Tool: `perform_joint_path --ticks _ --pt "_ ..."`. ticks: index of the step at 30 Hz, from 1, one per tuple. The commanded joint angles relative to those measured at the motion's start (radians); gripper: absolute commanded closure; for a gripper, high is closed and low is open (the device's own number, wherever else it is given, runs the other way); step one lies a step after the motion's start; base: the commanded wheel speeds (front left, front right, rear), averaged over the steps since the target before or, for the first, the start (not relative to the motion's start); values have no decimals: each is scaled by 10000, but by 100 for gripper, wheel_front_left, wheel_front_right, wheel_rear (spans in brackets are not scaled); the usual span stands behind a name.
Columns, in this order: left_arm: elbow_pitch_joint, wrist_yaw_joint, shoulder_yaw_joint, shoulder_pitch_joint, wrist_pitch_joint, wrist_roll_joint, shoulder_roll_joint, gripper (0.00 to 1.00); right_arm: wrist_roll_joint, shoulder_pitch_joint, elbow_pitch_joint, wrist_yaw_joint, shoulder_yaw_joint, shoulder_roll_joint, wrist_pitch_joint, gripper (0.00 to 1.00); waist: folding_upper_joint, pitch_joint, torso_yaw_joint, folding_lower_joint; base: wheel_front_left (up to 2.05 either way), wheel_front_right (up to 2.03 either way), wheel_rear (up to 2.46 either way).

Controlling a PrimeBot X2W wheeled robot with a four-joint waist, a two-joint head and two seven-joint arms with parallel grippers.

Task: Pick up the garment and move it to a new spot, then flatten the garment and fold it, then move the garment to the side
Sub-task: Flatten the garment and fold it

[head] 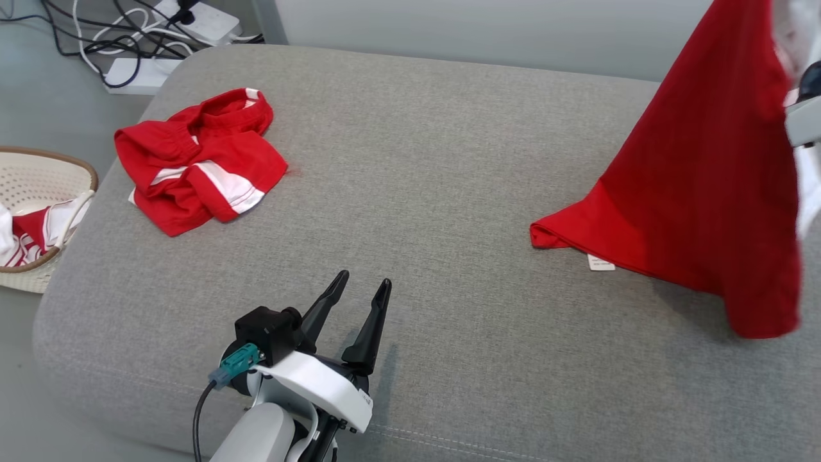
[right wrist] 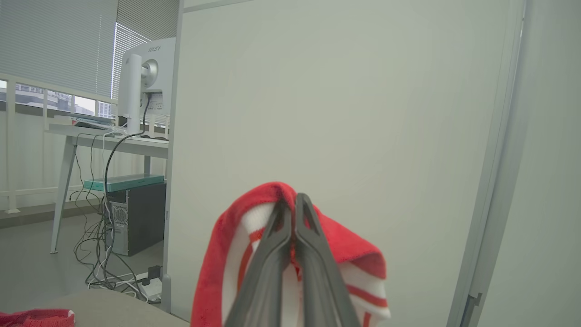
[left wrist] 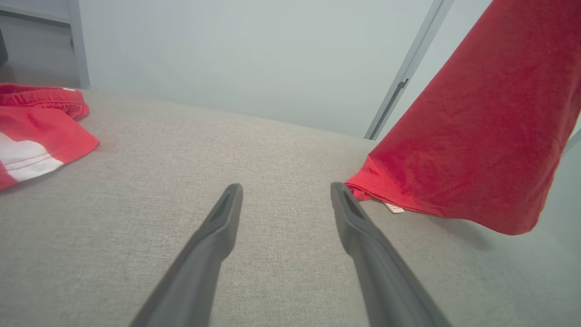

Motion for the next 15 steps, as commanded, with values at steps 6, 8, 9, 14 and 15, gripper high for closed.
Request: perform_joint_path --ticks 6,8,9,14,15 --pt "-66 -38 200 -20 -101 -162 73 0 -380 65 1816 40 445 169 206 100 0 132 251 0 0 0 0" --pt "-18 -38 143 -36 -101 -233 73 0 -438 6 2618 40 601 310 209 100 0 223 270 0 0 0 0" --pt "6 -38 76 -52 -101 -266 73 0 -562 -56 3107 40 646 354 244 100 0 292 274 0 0 0 0" --pt "110 -38 -442 -296 -101 -492 72 0 -889 -493 5526 40 114 648 -43 0 0 572 446 0 0 0 0" --pt "116 -38 -497 -325 -101 -524 72 0 -917 -562 5771 40 111 690 -235 0 0 604 450 0 0 0 0"
